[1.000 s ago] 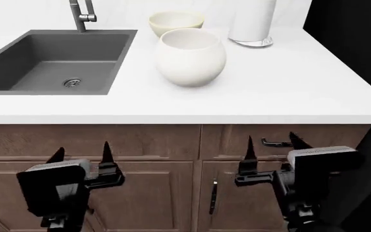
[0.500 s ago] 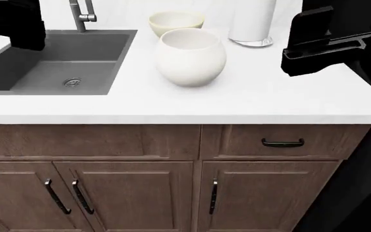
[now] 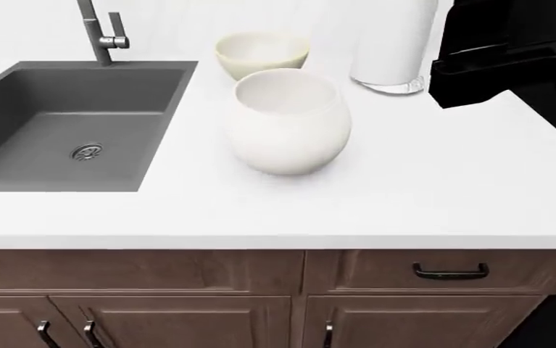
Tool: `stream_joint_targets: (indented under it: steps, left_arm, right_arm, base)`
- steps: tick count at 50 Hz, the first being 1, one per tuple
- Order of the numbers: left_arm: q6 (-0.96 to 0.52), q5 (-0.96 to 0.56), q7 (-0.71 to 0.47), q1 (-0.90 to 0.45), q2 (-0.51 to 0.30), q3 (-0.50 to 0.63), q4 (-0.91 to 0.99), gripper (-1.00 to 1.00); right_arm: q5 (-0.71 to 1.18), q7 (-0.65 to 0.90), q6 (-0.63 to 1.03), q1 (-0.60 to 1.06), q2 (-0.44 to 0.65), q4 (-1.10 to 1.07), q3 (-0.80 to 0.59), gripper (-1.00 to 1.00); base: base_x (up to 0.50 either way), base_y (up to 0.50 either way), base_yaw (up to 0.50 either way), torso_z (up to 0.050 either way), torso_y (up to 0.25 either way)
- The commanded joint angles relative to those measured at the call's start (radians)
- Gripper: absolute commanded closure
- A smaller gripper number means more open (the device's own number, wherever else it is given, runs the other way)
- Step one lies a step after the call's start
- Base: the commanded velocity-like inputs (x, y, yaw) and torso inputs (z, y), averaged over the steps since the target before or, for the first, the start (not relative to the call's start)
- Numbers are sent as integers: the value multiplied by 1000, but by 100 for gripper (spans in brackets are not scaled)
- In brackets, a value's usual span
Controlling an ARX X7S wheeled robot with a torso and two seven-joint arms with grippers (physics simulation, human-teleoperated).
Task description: Stack the bowls in the sink.
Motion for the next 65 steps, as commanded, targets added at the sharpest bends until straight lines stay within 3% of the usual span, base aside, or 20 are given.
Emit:
stream_joint_targets:
  steps: [1, 14, 44, 49, 53, 60, 65]
  left_arm:
    - [-15, -23, 8, -49, -3, 53, -17, -100]
    - [6, -47, 11, -59, -14, 84, -3, -100]
    - [22, -62, 27, -95, -17, 137, -5, -100]
    - [27, -69, 24, -99, -21, 146, -2, -100]
    - [30, -77, 22, -107, -23, 153, -2, -100]
    - [33, -81, 26, -114, -27, 160, 1, -100]
    - [36, -82, 30, -111, -34, 163, 9, -100]
  right_arm:
    - [12, 4, -6, 4, -6, 13, -24, -100]
    - [17, -6, 19, 36, -24, 23, -62, -100]
    - [101, 38, -21, 63, 47, 11, -79, -100]
    - [232, 112, -49, 130, 45, 32, -139, -100]
    - [395, 171, -52, 327, 63, 65, -286, -100]
    - [805, 170, -249, 626, 119, 59, -536, -100]
    - [985, 167, -232, 746, 126, 53, -630, -100]
  base:
    - [500, 0, 0, 0, 0]
    - [500, 52, 0, 0, 1]
    - [500, 65, 0, 0, 1]
    - [75, 0, 0, 0, 3]
    - [0, 0, 0, 0, 2]
    - [0, 0, 0, 0, 0]
    - [0, 0, 0, 0, 0]
